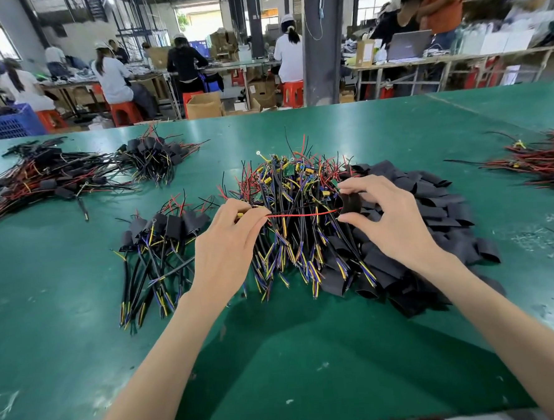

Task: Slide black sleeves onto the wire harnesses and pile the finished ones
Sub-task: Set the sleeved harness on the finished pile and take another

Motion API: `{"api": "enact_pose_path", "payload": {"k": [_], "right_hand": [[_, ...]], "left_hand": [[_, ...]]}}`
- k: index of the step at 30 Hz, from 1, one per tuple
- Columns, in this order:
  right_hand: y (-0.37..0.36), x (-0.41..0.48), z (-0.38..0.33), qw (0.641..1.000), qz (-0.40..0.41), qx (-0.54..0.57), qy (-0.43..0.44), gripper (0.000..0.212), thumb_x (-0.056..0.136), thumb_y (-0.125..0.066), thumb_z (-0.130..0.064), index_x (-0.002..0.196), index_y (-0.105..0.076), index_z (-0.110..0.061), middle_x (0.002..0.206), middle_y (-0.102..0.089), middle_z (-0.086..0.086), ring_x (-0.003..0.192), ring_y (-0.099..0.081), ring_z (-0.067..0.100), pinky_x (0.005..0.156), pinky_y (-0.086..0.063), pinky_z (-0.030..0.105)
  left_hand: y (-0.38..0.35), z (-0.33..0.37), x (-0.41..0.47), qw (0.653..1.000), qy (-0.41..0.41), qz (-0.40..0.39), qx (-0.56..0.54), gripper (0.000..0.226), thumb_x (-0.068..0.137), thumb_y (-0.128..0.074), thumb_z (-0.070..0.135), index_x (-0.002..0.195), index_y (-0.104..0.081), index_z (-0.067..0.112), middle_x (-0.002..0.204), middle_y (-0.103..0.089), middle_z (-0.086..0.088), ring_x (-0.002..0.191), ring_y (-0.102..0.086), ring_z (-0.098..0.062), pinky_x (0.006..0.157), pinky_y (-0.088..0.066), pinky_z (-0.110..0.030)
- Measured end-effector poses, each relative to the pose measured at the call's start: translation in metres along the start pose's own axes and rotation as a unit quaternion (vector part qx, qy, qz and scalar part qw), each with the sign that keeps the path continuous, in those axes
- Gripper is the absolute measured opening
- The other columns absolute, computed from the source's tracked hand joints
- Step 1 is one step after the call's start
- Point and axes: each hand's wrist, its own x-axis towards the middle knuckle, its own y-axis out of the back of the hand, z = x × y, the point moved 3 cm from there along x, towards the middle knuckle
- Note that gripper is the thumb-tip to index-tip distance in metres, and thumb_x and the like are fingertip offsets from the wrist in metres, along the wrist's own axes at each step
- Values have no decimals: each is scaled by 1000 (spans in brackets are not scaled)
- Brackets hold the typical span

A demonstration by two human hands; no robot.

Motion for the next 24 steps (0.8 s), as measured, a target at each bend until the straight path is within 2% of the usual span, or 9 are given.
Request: {"api": "enact_pose_path", "payload": {"k": [3,8,11,13,15,17,20,22,24], "right_hand": [[-6,-1,-4,993,-29,-90,64,45,72,-79,-6,113,-62,-9,104,-64,3,99,-54,20,91,-40,31],[-17,-4,-14,981,-68,-147,107,43,76,-77,-12,116,-62,-8,105,-65,4,98,-56,25,88,-37,34],[-19,-5,-17,981,-69,-144,106,42,77,-76,-13,116,-62,-7,106,-65,4,96,-55,27,87,-39,33],[-20,-6,-19,985,-66,-124,102,42,77,-75,-12,116,-61,-7,105,-65,4,98,-51,20,88,-37,26],[-21,-7,-21,987,-64,-104,101,42,76,-76,-12,116,-61,-7,104,-64,4,98,-49,17,88,-37,23],[-23,-9,-23,988,-67,-89,104,43,76,-76,-12,116,-61,-8,104,-64,3,99,-50,17,89,-38,23],[-25,-11,-24,990,-67,-72,103,44,76,-77,-11,116,-60,-8,105,-63,3,100,-51,16,90,-38,22],[-26,-11,-26,991,-64,-61,101,42,76,-77,-12,114,-61,-9,105,-62,1,100,-51,15,90,-37,20],[-27,-12,-28,992,-57,-54,102,38,76,-76,-12,111,-61,-8,104,-61,-2,99,-51,15,89,-38,21]], "left_hand": [[-3,3,-1,1000,1,-14,-22,16,94,-58,21,105,-70,20,100,-59,-1,91,-53,-9,56,-48,-28],[-13,16,-1,993,-32,-80,-82,30,95,-49,26,113,-66,9,104,-55,-10,93,-57,-22,82,-48,-33],[-17,22,-5,985,-67,-113,-109,34,93,-48,9,126,-57,4,111,-50,-13,101,-48,-22,94,-38,-25],[-19,26,-8,978,-86,-141,-125,45,92,-44,-1,137,-45,3,116,-46,-14,105,-43,-23,99,-35,-25],[-21,30,-9,974,-81,-155,-146,56,89,-43,-8,143,-33,2,121,-43,-15,108,-41,-20,104,-30,-18],[-21,33,-8,976,-67,-133,-157,53,89,-48,-8,140,-34,-4,126,-42,-19,112,-40,-17,105,-25,-13],[-19,33,-5,983,-56,-86,-155,30,88,-58,-2,117,-54,-11,127,-46,-23,117,-42,-17,104,-28,-14],[-18,33,-5,984,-52,-83,-147,21,88,-61,1,107,-61,-8,121,-54,-20,107,-50,-16,96,-36,-17],[-16,32,-5,984,-36,-95,-145,21,88,-62,8,108,-65,-1,109,-62,-13,88,-58,-21,81,-45,-25]]}}
